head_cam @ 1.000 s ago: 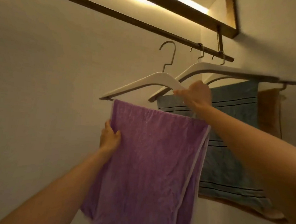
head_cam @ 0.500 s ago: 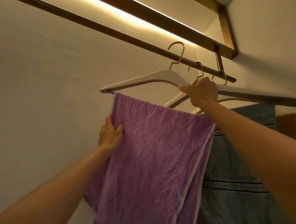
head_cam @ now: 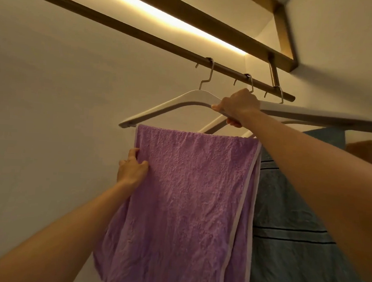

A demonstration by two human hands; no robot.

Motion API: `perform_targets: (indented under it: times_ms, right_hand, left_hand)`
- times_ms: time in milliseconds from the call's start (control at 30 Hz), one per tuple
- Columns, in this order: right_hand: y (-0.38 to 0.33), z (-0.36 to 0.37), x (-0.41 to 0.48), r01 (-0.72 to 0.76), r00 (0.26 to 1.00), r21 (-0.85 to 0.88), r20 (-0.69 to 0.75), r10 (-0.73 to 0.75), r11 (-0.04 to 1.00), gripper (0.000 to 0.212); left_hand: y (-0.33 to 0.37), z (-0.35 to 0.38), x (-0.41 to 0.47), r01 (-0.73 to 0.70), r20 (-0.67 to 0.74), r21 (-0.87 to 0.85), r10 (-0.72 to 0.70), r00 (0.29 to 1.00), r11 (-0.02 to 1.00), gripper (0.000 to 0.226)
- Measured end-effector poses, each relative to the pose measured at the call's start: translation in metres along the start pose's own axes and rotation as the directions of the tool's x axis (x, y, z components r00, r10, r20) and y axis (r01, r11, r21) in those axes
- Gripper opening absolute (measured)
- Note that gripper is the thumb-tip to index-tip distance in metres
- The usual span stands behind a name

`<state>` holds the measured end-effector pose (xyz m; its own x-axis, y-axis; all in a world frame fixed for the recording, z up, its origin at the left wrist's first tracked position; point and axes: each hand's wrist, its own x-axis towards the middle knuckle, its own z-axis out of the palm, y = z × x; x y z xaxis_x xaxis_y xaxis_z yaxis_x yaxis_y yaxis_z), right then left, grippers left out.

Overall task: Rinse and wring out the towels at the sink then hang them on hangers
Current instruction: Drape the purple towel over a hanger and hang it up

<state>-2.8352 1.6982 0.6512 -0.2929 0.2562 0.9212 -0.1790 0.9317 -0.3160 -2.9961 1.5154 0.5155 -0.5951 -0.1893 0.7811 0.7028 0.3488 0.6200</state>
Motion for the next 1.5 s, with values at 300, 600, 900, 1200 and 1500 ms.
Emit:
perform_targets:
  times_ms: [300, 600, 900, 1200, 1500]
  right_hand:
    - [0.002, -0.001, -0.027, 0.142, 0.970, -0.237, -0.160, -0.182, 0.961, 0.042]
    - [0.035, 0.010, -0.072, 0.152, 0.899, -0.383, -0.330, -0.289, 0.911, 0.045]
    - [0.077, 0.028, -0.195, -0.056, 0.845, 0.370, -0.477, 0.241, 0.927, 0.041]
    - [0.126, 0.021, -0.304, -0.350, 0.918, 0.255, -0.097, 0.384, 0.901, 0.029]
    - [0.132, 0.009, -0.323, -0.515, 0.831, 0.368, -0.010, 0.557, 0.774, 0.035]
  left_hand:
    - [-0.010, 0.000, -0.023, 0.038, -0.150, -0.183, -0.066, 0.987, 0.982, 0.053]
    - [-0.003, -0.001, -0.057, 0.134, -0.230, -0.207, -0.182, 0.956, 0.969, 0.057]
    - [-0.042, -0.012, -0.108, 0.181, -0.035, -0.175, -0.189, 0.981, 0.968, 0.032]
    - [-0.071, -0.019, -0.173, 0.399, 0.465, -0.283, -0.239, 0.852, 0.872, 0.051]
    - [-0.091, -0.018, -0.198, 0.346, 0.160, -0.332, -0.309, 0.937, 0.878, 0.021]
